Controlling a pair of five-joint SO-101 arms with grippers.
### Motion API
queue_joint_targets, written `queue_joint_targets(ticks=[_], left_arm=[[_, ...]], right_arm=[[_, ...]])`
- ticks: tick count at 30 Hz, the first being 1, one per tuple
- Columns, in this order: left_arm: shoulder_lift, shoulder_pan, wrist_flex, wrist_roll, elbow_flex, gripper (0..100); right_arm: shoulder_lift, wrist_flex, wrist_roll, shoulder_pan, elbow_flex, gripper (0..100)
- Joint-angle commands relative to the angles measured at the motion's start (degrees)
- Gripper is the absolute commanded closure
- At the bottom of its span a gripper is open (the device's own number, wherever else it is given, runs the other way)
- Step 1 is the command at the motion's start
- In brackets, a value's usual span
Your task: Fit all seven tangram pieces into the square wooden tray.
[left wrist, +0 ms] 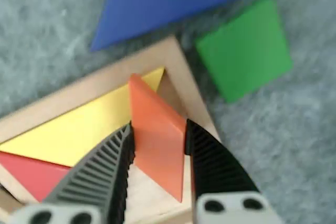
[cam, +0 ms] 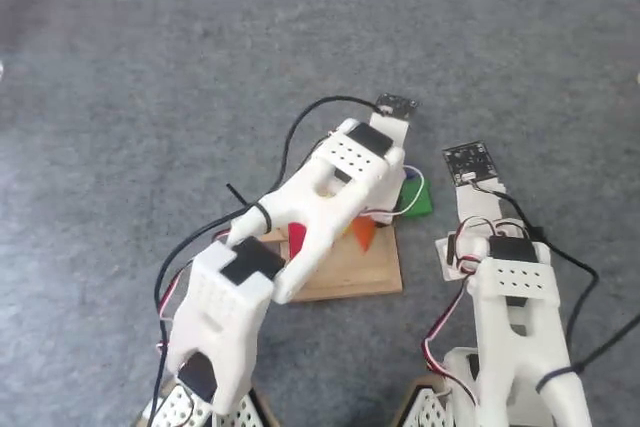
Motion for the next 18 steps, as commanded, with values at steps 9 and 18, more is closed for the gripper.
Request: queue_joint_targets(ticks=[9,18], left_arm=[[2.55,3.87,3.60,3.78,-7.78,90],[2.11,5.63,3.78,3.60,-7.87,83]], right_arm=[[-1.80,-1.98,-0.62,0.75,-0.44,51.9],[-1.80,-1.98,-0.62,0.84,-0.35,51.9]])
